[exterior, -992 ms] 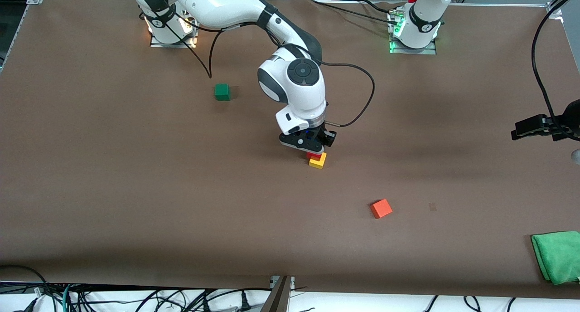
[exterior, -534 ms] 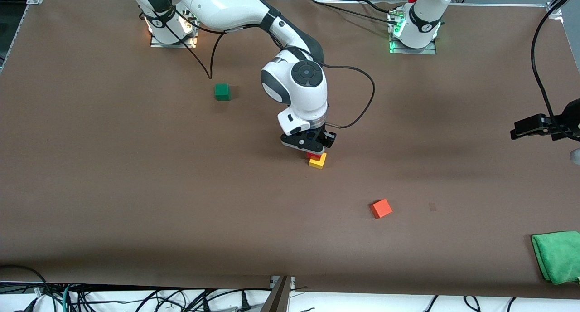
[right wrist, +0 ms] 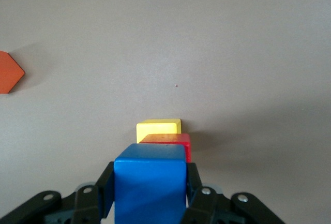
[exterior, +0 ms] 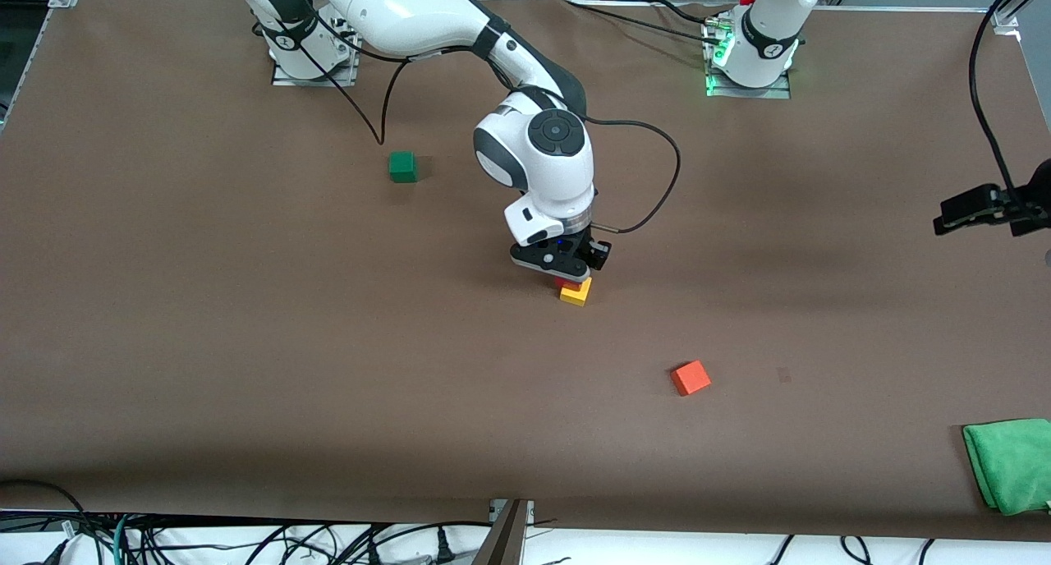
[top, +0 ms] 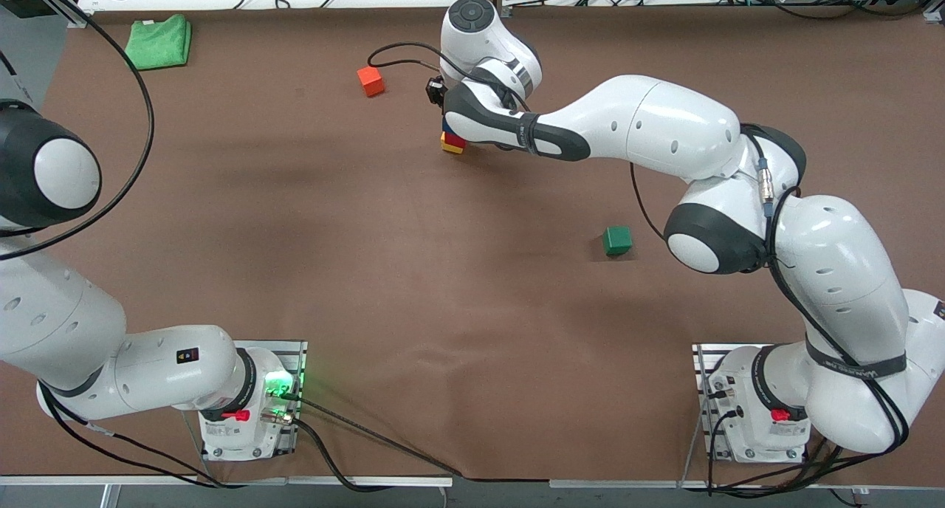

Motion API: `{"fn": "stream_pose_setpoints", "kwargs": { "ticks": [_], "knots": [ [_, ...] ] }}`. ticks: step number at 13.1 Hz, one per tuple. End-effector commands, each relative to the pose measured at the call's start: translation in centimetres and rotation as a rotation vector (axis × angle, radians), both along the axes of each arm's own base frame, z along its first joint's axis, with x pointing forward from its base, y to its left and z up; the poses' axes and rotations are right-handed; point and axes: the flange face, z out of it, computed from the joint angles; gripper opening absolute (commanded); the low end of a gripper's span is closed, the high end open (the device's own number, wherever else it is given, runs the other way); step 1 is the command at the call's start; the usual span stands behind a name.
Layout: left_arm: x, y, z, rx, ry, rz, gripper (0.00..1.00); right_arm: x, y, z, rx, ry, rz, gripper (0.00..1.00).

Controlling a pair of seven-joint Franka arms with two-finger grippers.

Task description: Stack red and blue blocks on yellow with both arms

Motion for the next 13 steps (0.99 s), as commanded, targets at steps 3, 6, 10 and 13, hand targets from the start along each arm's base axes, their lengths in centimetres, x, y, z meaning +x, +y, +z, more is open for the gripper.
{"fn": "stream_pose_setpoints", "kwargs": {
  "ticks": [3,6,10,13],
  "knots": [
    [-3.2,-0.1,-0.2,-0.018,-0.039,0.008,1.0,0.6,0.4,0.3,0.008,-0.037,-0.01,0.97],
    [-2.8,1.1,-1.1,-0.045,-0.032,0.036,1.0,0.7,0.3,0.3,0.007,-0.042,-0.011,0.97],
    [-2.6,1.0,-0.9,-0.045,-0.036,0.033,1.0,0.8,0.3,0.7,0.01,-0.045,-0.009,0.99],
    [-2.1,1.2,-1.1,-0.042,-0.035,0.032,1.0,2.6,-1.6,5.4,0.021,-0.034,-0.042,0.99]
  ]
}}
